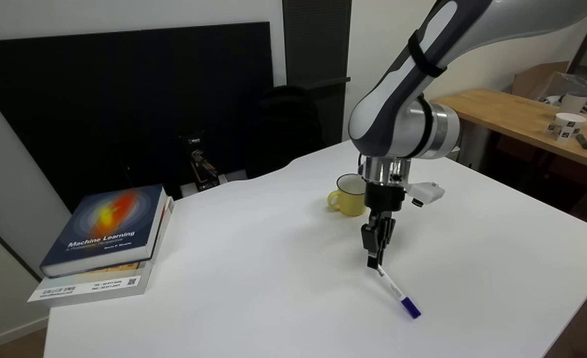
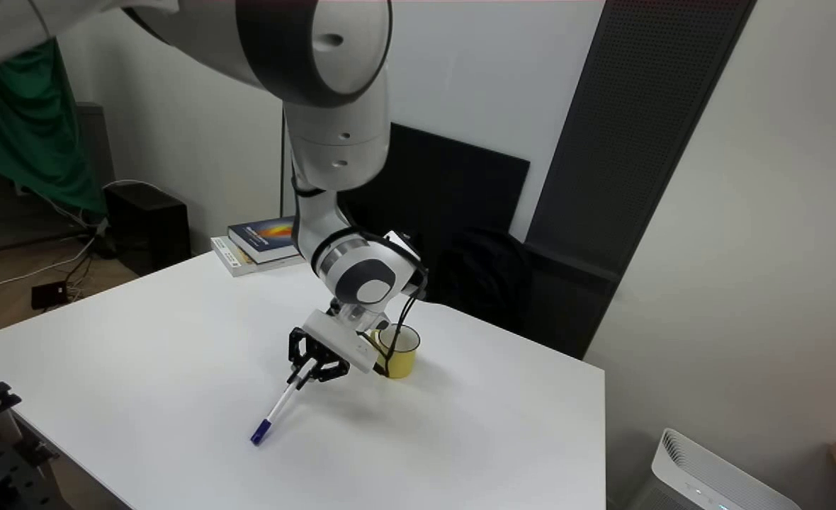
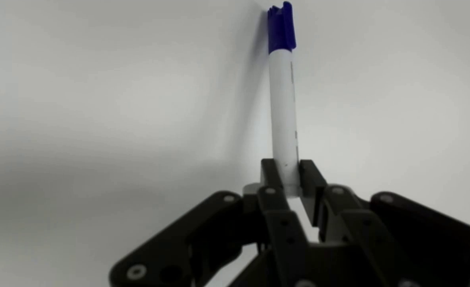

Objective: Remove the marker from the yellow cup

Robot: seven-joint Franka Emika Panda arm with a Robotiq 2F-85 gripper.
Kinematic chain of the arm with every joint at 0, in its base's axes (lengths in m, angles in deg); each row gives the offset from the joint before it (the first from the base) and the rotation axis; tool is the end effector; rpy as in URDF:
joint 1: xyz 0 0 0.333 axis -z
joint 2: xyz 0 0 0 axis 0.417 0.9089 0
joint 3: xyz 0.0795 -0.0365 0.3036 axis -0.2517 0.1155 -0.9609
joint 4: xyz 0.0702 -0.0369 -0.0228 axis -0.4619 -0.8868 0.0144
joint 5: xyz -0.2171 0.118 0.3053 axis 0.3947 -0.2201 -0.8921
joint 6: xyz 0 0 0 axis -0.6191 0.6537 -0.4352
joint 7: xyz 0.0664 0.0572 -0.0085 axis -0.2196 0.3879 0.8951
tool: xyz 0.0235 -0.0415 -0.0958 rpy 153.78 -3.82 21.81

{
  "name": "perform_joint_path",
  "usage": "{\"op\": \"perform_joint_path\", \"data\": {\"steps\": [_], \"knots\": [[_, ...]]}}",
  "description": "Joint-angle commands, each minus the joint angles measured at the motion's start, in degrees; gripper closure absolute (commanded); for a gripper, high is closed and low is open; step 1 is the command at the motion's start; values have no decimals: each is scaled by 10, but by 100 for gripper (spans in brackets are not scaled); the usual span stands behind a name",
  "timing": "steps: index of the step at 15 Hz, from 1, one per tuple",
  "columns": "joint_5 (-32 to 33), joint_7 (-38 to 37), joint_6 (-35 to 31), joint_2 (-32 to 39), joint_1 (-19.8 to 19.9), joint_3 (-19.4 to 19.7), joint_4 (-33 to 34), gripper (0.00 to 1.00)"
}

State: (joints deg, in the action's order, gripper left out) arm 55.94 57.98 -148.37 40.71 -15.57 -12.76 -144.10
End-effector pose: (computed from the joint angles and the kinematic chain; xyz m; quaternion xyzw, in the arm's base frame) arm 0.5732 0.0171 -0.0131 -0.9512 -0.1736 0.1419 0.2118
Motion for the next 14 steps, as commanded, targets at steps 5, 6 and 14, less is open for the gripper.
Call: {"op": "perform_joint_path", "data": {"steps": [5, 6, 14], "knots": [[75, -81, -148, -4, -23, 24, -45, 95], [85, -92, -161, -4, -24, 26, -49, 95], [139, -160, -189, -6, -34, 38, -64, 23]]}}
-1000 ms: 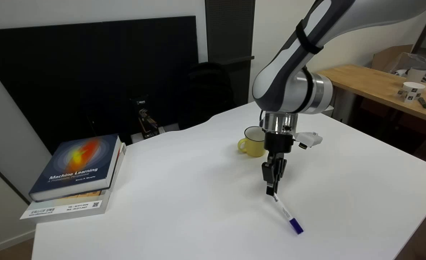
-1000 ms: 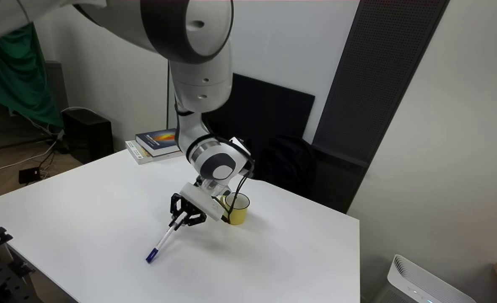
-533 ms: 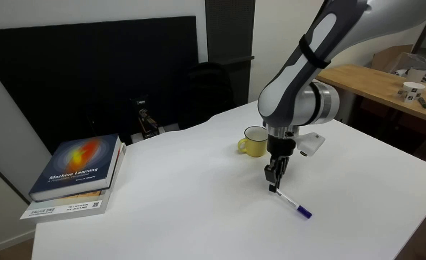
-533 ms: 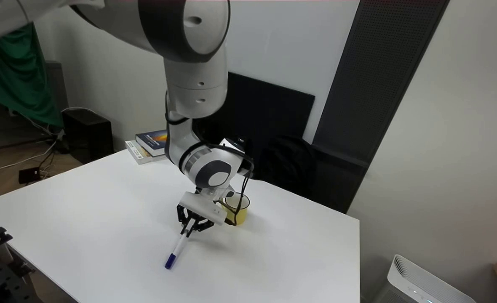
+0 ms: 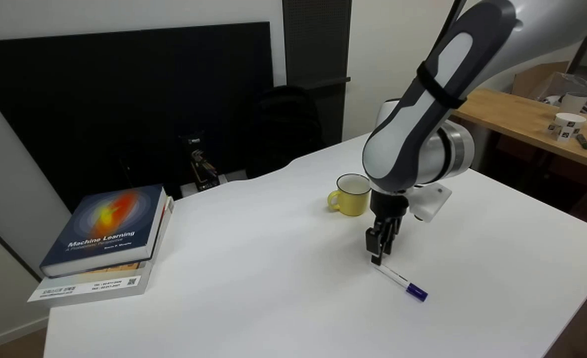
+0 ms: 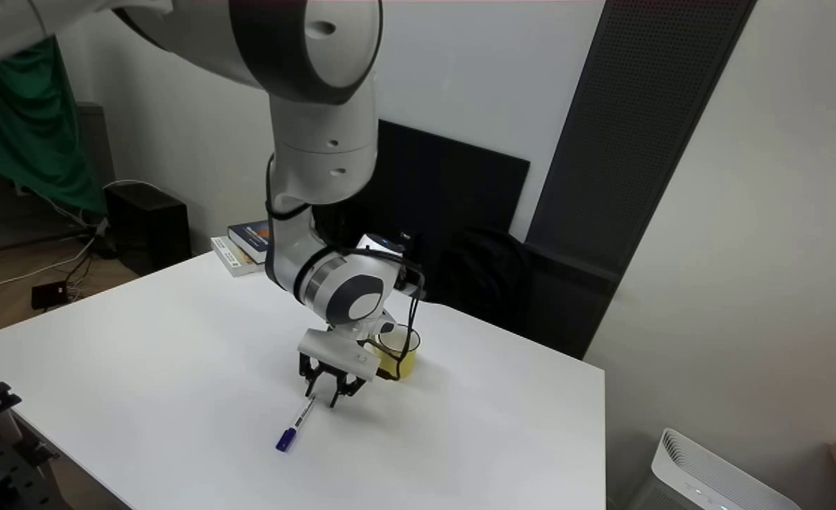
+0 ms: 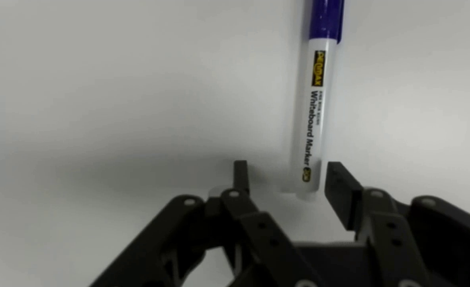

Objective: Remove the marker from the yellow cup

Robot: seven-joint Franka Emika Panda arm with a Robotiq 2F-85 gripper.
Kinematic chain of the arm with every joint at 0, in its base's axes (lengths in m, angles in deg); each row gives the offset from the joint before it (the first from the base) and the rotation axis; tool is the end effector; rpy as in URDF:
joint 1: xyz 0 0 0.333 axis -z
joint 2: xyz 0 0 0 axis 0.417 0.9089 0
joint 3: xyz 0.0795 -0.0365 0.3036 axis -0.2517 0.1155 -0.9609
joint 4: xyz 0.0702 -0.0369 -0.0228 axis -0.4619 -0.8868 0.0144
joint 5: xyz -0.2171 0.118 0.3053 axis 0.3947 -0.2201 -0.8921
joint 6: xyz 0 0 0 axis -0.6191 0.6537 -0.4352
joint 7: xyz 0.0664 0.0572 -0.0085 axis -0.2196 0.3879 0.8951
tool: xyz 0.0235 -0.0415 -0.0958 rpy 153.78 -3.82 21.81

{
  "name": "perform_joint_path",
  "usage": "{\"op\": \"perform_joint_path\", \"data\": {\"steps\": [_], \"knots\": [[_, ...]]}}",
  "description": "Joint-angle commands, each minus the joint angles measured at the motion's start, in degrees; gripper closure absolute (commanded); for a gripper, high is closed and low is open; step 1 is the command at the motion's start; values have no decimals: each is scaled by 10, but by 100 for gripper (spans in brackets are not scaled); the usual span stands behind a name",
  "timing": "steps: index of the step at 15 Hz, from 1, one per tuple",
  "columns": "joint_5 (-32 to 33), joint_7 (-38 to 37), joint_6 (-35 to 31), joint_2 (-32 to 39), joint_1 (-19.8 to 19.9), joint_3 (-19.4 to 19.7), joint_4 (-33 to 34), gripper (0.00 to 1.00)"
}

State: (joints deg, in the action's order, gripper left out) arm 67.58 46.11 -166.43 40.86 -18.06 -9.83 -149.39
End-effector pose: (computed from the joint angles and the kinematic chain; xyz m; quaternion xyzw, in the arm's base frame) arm 0.5667 0.0055 -0.0266 -0.9809 -0.1561 0.0766 0.0870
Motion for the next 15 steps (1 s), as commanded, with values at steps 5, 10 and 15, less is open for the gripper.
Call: {"op": "perform_joint_path", "data": {"steps": [5, 10, 15], "knots": [[46, -82, -15, -61, -34, 33, -37, 0], [78, -188, -29, -159, -101, 100, -77, 0], [112, -249, -16, -189, -126, 134, -68, 0]]}}
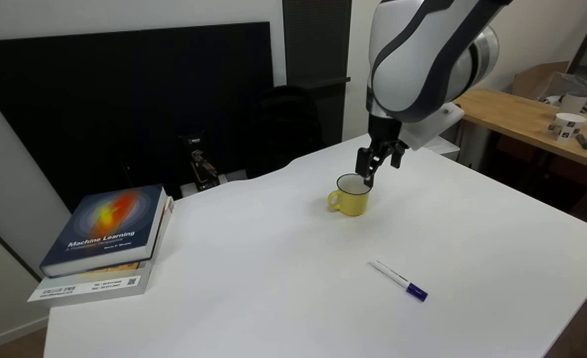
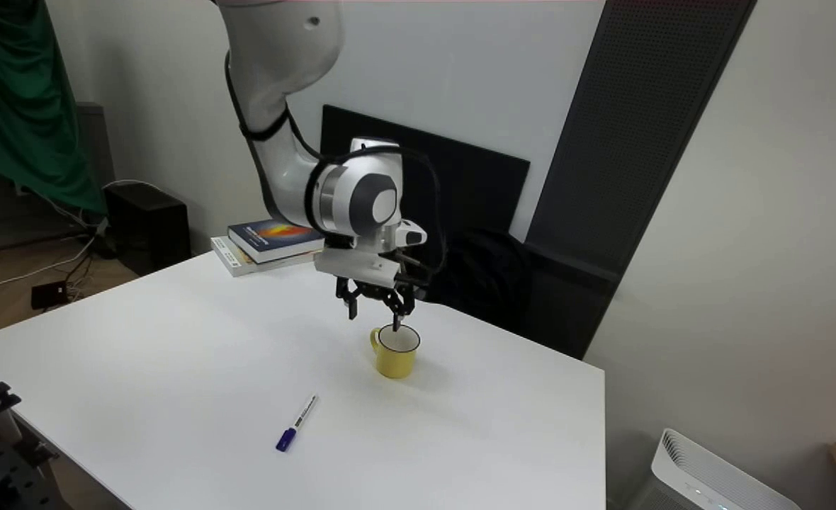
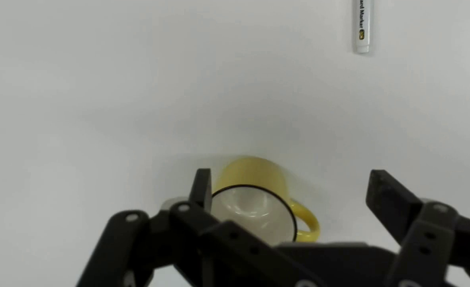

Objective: Remove the marker from the yellow cup

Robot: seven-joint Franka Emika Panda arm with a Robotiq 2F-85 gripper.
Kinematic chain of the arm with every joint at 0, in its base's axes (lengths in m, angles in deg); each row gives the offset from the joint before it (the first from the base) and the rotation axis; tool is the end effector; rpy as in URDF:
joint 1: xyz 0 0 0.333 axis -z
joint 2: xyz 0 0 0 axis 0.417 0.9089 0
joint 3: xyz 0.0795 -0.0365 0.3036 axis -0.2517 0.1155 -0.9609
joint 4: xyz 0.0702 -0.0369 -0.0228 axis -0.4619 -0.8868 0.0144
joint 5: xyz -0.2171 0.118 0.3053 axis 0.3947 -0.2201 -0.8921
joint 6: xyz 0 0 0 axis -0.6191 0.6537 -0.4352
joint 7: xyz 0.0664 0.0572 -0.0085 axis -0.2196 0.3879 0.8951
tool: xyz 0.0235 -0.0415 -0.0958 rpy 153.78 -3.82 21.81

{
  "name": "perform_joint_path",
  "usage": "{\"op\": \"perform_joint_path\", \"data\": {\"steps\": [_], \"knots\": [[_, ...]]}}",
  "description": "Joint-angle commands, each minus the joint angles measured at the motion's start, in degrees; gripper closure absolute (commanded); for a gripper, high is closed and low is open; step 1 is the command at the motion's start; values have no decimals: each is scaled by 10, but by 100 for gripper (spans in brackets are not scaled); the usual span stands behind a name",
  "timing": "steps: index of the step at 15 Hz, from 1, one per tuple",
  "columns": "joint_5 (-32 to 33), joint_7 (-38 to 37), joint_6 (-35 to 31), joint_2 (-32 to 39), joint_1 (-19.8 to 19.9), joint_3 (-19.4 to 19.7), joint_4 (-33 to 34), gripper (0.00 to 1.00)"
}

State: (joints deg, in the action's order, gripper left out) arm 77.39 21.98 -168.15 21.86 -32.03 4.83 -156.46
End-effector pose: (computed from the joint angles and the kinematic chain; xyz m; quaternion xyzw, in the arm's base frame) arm 0.6091 -0.0011 0.1339 0.9962 0.0567 0.0247 0.0611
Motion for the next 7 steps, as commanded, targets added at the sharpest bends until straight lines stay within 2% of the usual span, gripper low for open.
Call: {"op": "perform_joint_path", "data": {"steps": [1, 7], "knots": [[25, -30, 7, -18, 1, 3, -8, 0], [29, -45, 11, -39, -8, 13, -30, 0]]}}
